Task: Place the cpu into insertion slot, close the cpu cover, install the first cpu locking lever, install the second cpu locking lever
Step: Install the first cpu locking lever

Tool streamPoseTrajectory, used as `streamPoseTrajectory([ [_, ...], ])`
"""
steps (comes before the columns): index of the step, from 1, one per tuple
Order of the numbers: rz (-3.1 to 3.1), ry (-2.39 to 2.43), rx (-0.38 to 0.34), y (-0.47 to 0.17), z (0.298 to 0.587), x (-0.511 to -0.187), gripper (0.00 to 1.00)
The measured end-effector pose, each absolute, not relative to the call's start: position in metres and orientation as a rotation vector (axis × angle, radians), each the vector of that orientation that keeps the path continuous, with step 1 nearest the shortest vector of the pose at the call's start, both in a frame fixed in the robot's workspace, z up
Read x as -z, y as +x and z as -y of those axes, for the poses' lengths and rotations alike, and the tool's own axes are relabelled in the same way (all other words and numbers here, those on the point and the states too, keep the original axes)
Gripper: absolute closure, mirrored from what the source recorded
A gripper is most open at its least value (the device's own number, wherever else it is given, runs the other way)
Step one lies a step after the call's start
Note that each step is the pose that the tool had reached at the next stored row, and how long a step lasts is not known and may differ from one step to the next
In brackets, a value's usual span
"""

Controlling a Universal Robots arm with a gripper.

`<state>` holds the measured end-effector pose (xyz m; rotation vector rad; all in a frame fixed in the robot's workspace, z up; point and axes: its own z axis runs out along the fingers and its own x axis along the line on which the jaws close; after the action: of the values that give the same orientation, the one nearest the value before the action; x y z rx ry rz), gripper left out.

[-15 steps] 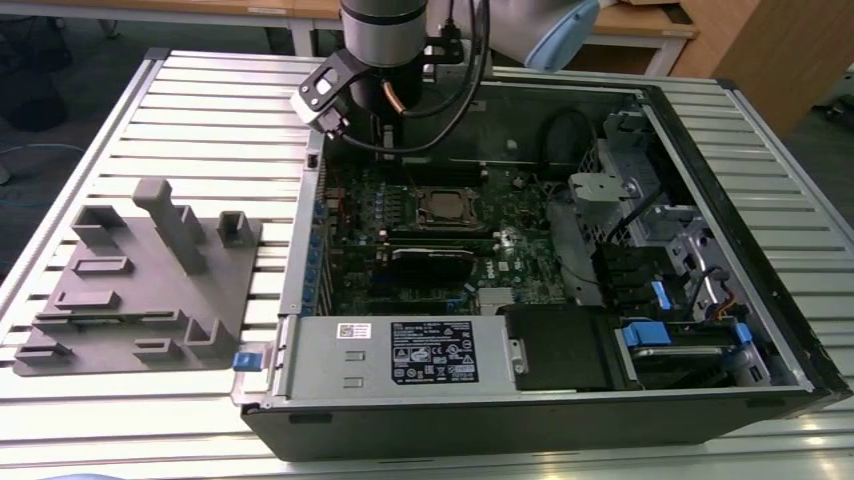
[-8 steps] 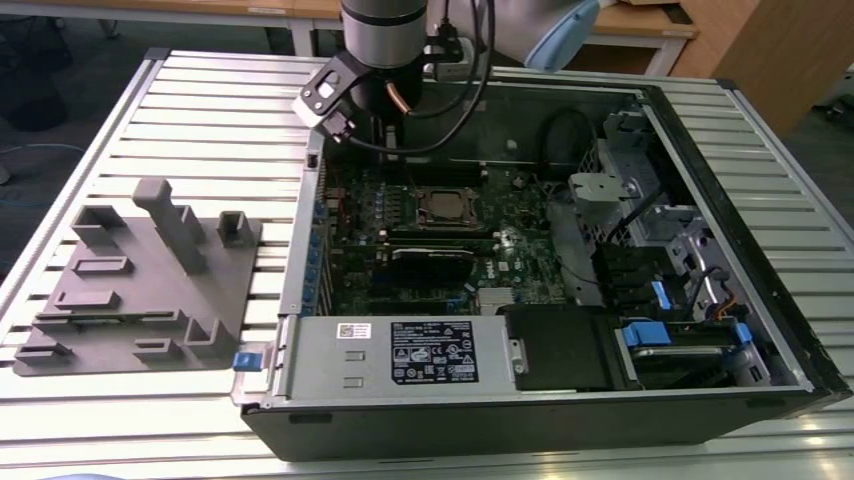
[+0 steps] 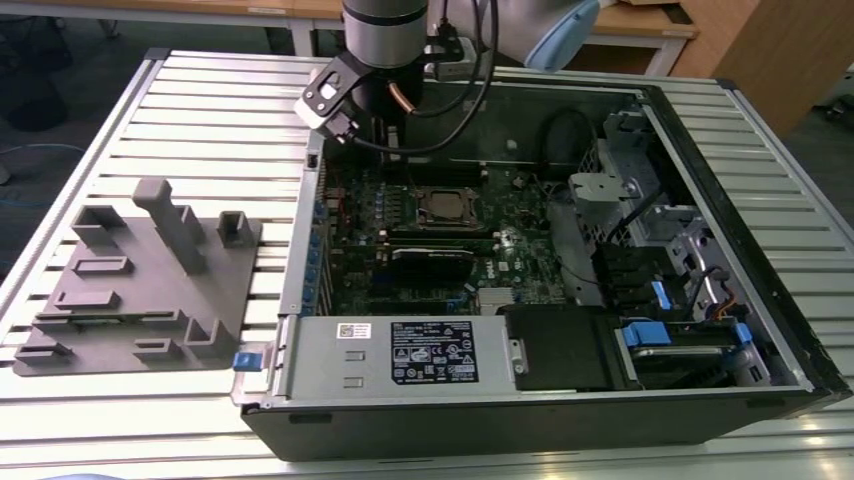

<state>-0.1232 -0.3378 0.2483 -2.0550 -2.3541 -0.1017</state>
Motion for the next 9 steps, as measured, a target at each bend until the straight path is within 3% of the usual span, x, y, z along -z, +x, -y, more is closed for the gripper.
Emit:
streamPoseTrajectory([
  [9, 2.358, -2.059, 0.092, -0.110, 0.339, -0.248, 0.89],
])
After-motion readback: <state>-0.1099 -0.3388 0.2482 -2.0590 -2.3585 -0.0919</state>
